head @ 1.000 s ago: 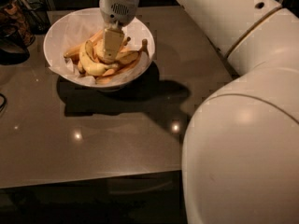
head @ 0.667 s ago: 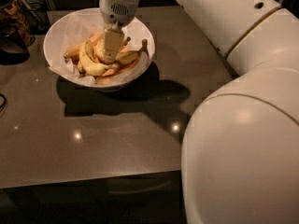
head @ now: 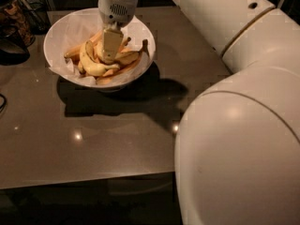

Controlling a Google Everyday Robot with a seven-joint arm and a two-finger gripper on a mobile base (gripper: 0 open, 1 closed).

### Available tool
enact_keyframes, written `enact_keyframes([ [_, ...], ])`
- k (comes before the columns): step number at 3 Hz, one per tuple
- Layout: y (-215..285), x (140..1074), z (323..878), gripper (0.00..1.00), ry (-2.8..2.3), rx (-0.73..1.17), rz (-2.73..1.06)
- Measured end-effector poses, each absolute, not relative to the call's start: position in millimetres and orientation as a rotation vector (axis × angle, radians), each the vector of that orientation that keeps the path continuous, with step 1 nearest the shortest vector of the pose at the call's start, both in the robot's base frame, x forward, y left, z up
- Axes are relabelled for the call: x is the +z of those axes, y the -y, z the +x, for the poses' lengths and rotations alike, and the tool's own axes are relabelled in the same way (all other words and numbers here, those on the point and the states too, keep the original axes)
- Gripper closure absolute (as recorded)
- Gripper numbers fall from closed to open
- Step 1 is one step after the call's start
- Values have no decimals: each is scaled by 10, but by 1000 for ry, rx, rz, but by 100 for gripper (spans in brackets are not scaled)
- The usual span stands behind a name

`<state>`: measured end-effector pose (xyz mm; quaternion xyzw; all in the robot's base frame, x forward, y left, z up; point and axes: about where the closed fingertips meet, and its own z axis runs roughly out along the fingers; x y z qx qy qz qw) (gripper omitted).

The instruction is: Pick banana from white bowl

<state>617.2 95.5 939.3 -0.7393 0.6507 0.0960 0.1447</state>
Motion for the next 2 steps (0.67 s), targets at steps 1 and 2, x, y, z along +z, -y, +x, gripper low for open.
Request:
enact_keyframes([
  [1, -963, 9370, 6212, 51, -1877, 286, -2132],
  [2, -969, 9355, 6239, 51, -1877, 292, -2132],
])
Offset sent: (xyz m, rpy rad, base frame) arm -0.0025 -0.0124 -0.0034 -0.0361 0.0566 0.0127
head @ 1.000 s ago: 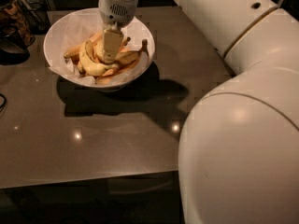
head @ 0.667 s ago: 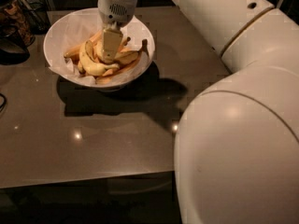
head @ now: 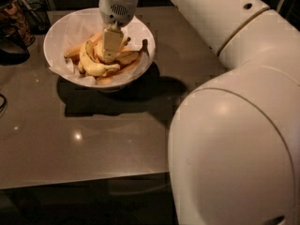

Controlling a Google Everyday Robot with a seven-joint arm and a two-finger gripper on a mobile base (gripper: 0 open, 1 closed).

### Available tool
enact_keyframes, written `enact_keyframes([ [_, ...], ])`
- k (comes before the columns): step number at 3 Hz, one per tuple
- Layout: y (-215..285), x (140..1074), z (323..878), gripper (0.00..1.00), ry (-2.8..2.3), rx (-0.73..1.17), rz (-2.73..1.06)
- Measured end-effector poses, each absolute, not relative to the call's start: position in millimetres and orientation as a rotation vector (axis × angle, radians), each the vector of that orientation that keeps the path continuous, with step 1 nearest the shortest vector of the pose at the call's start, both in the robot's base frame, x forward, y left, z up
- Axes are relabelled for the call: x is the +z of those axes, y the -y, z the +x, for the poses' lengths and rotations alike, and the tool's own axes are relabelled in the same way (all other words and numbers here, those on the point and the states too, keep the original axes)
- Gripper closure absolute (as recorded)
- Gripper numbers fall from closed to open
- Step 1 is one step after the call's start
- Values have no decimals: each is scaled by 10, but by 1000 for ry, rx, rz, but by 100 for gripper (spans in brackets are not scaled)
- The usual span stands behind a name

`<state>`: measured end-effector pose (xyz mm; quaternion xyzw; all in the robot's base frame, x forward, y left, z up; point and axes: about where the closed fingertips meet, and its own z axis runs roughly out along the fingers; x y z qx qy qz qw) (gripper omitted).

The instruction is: Pick banana from white bowl

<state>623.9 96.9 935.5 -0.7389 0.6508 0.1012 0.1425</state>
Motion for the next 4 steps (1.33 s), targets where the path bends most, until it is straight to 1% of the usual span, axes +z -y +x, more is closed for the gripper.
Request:
enact_keyframes([
  [1, -971, 9352, 6241, 51, -1877, 294, -2132],
  [2, -994, 9322, 6241, 48, -1876, 312, -2133],
  [4, -987, 9322, 6245, 47, -1885, 327, -2125],
])
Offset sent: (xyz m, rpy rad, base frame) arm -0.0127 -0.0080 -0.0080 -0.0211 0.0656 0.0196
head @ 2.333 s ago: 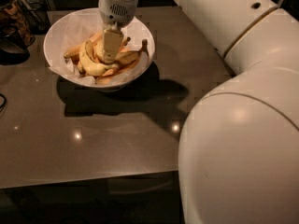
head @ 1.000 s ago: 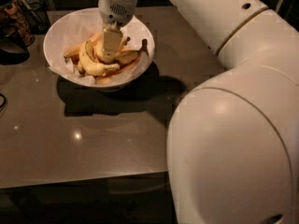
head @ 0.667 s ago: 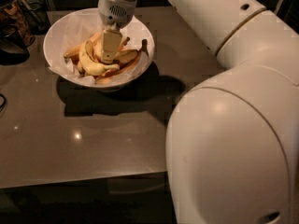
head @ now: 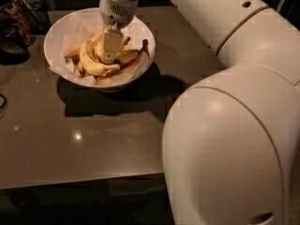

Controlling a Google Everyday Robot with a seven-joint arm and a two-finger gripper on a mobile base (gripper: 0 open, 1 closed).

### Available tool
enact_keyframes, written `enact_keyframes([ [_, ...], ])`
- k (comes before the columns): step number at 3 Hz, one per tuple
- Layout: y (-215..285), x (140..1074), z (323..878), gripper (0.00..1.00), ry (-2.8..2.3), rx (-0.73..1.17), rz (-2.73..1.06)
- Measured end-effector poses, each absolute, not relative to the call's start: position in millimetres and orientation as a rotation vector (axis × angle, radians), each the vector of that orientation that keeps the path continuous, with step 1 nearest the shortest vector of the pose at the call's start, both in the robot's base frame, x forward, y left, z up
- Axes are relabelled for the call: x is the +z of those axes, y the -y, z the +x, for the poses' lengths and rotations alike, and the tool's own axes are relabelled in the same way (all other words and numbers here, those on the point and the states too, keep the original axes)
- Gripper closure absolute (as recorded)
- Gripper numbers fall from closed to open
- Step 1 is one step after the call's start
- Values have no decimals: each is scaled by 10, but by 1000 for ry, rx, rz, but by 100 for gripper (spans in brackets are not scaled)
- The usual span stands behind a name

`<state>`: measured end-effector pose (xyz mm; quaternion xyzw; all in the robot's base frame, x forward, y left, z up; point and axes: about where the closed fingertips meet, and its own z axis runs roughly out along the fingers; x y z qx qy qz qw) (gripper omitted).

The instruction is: Pick banana from white bowl

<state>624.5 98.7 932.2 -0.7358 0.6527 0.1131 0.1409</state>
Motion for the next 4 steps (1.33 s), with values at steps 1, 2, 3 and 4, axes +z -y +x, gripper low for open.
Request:
enact_keyframes([
  [1, -985, 9323, 6243, 48, -1889, 338, -2119],
  [2, -985, 9310, 6236, 47, -1902, 362, -2104],
  [3, -987, 9324, 6223, 48, -1909, 381, -2091],
  [4, -806, 9243, 6179, 47, -1964, 433, -2008],
])
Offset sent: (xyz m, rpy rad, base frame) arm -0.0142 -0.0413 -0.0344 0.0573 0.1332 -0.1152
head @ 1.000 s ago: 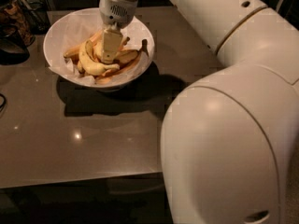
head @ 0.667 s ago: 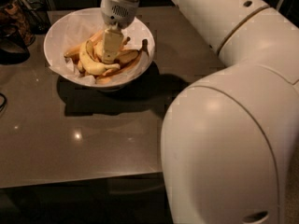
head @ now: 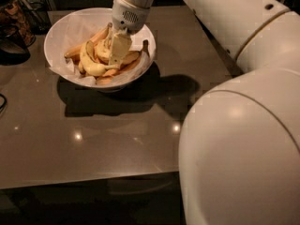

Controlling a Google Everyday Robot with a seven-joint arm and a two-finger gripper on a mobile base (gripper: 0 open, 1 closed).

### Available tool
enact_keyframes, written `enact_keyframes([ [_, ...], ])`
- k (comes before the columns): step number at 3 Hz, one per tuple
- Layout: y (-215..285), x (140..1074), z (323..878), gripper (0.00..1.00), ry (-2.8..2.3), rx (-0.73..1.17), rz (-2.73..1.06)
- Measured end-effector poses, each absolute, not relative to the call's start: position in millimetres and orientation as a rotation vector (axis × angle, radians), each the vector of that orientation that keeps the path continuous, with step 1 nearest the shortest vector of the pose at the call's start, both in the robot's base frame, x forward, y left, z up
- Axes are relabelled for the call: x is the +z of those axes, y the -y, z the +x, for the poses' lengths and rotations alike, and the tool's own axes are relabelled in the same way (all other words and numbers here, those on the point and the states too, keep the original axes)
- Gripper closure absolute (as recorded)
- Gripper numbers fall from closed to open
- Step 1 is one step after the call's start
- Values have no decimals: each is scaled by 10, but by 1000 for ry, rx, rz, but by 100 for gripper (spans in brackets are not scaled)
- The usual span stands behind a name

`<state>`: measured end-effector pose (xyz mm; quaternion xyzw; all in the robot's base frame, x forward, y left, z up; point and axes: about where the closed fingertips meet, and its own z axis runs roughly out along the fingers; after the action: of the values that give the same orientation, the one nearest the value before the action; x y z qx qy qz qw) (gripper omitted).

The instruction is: Pick banana from white bowl

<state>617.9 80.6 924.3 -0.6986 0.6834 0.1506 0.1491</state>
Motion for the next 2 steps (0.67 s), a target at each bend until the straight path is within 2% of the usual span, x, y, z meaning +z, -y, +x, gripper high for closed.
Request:
enact_keyframes([
  [2, -590, 9168, 6138, 45, -2028, 466, -1939],
])
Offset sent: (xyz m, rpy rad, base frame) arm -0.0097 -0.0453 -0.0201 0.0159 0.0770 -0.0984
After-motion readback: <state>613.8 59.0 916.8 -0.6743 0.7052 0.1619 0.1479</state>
